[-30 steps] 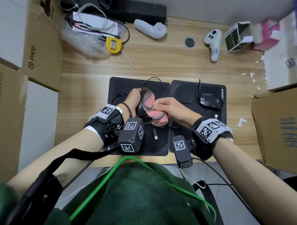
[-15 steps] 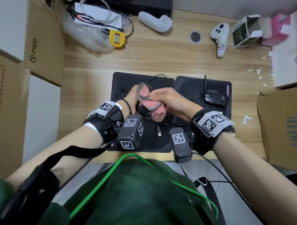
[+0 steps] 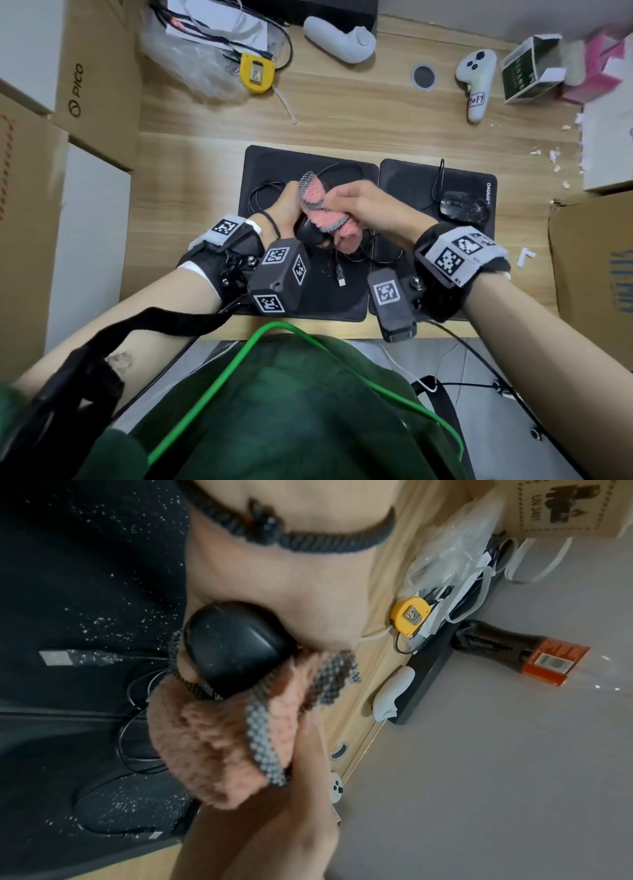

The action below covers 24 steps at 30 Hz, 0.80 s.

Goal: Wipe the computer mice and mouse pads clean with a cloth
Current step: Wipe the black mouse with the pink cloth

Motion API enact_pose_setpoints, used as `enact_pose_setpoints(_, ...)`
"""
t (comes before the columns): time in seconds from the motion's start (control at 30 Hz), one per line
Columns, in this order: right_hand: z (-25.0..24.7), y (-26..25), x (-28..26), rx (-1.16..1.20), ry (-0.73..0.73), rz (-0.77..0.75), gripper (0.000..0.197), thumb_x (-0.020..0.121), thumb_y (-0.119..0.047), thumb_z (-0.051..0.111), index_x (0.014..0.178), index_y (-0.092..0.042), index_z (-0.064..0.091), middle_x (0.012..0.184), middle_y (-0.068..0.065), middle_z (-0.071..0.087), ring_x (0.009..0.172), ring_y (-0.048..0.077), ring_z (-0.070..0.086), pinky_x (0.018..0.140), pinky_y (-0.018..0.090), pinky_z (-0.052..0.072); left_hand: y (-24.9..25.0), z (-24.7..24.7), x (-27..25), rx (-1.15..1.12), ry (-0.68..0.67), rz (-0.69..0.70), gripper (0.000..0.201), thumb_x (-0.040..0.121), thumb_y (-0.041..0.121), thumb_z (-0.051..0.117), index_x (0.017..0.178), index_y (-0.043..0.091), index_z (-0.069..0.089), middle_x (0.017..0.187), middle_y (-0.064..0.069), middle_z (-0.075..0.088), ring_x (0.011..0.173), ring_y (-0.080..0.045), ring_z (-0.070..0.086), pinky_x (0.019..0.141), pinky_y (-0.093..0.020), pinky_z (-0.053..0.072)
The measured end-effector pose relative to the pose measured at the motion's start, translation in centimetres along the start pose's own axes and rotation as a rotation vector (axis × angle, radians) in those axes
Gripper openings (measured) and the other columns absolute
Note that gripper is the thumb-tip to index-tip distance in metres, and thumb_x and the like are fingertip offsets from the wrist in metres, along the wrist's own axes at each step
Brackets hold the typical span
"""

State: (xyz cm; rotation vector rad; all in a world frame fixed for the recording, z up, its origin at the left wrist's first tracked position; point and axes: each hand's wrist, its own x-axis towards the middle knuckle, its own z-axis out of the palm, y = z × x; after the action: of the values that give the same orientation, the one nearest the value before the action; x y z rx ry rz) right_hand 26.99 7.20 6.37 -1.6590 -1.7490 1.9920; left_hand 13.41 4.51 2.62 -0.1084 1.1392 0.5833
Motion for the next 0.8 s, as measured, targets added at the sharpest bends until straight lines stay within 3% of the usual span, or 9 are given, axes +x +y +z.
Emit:
enact_pose_setpoints(0.1,-1.7,0.9,0.4,-0.026,0.159,0.049,0.025,0.095,-0.014,0.051,0.076,-0.019,0.065,0.074,-0.002,0.065,0.065,0.006,0.058,0.061,0.018,0.043,-0.9,1.0,0.1,0.082,-0.023,-0.036,0.028,0.094,0.036,0.035,0.088,0.016,0.054,0.079,-0.008,0.055,0.060,-0.023,0.055,0.059,-0.027,0.050)
enact_pose_setpoints(0.17,-2.0,1.5,0.4,-0.039,0.204,0.060,0.027,0.096,-0.015,0.049,0.073,-0.021,0.063,0.065,-0.007,0.063,0.057,0.002,0.055,0.057,0.015,0.041,-1.4,1.4,0.3,0.131,-0.015,-0.036,0.028,0.093,0.037,0.035,0.094,0.017,0.055,0.081,-0.007,0.057,0.066,-0.025,0.055,0.063,-0.031,0.046)
enact_pose_setpoints(0.3,0.0,1.8,-0.5,0.080,0.086,0.020,0.025,0.093,-0.017,0.053,0.070,-0.021,0.063,0.060,-0.002,0.060,0.051,0.014,0.053,0.048,0.021,0.040,-1.8,0.6,0.7,-0.052,0.026,-0.063,0.029,0.092,0.038,0.033,0.088,0.017,0.053,0.081,-0.007,0.054,0.071,-0.023,0.053,0.065,-0.028,0.050)
enact_pose_setpoints(0.37,1.0,1.5,-1.0,0.051,-0.024,0.004,0.022,0.094,-0.016,0.054,0.076,-0.018,0.064,0.059,-0.002,0.060,0.047,0.010,0.052,0.045,0.020,0.039,-1.8,-0.2,1.0,-0.113,0.051,-0.021,0.032,0.092,0.044,0.035,0.084,0.018,0.053,0.082,-0.007,0.051,0.080,-0.024,0.051,0.068,-0.029,0.047)
enact_pose_setpoints(0.43,1.3,1.4,-1.1,0.022,-0.075,-0.009,0.019,0.095,-0.014,0.054,0.080,-0.014,0.065,0.062,-0.001,0.061,0.050,0.007,0.053,0.049,0.018,0.040,-1.7,-0.5,1.3,-0.081,0.083,0.000,0.028,0.091,0.039,0.036,0.075,0.019,0.046,0.080,-0.004,0.044,0.078,-0.023,0.047,0.072,-0.030,0.039)
enact_pose_setpoints(0.57,0.3,2.1,-0.2,0.112,0.161,0.031,0.023,0.095,-0.013,0.051,0.078,-0.016,0.066,0.077,0.002,0.065,0.067,0.008,0.059,0.066,0.021,0.046,-1.9,0.3,0.9,0.017,0.003,-0.030,0.029,0.092,0.035,0.035,0.089,0.015,0.056,0.083,-0.008,0.058,0.071,-0.024,0.055,0.066,-0.027,0.045)
enact_pose_setpoints(0.63,0.0,2.2,0.1,0.108,0.226,0.027,0.023,0.095,-0.016,0.050,0.079,-0.018,0.066,0.081,0.005,0.065,0.073,0.013,0.059,0.071,0.025,0.046,-2.2,0.8,0.6,0.093,-0.038,-0.035,0.030,0.092,0.035,0.035,0.087,0.015,0.057,0.081,-0.007,0.060,0.069,-0.024,0.056,0.065,-0.029,0.044)
enact_pose_setpoints(0.7,0.3,1.8,-0.4,0.080,0.152,0.005,0.022,0.095,-0.015,0.052,0.078,-0.017,0.065,0.078,0.008,0.064,0.070,0.017,0.058,0.066,0.026,0.044,-2.1,0.6,0.5,0.083,-0.037,-0.025,0.033,0.092,0.033,0.033,0.083,0.013,0.057,0.077,-0.009,0.059,0.066,-0.024,0.055,0.066,-0.029,0.043)
enact_pose_setpoints(0.8,1.4,0.8,-1.6,0.054,-0.050,-0.011,0.023,0.096,-0.011,0.052,0.076,-0.015,0.062,0.059,-0.002,0.064,0.051,0.011,0.057,0.051,0.018,0.042,-1.4,-0.4,0.6,-0.071,-0.082,0.042,0.055,0.097,0.031,0.030,0.052,0.012,0.054,0.050,-0.004,0.052,0.046,-0.016,0.050,0.056,-0.021,0.038)
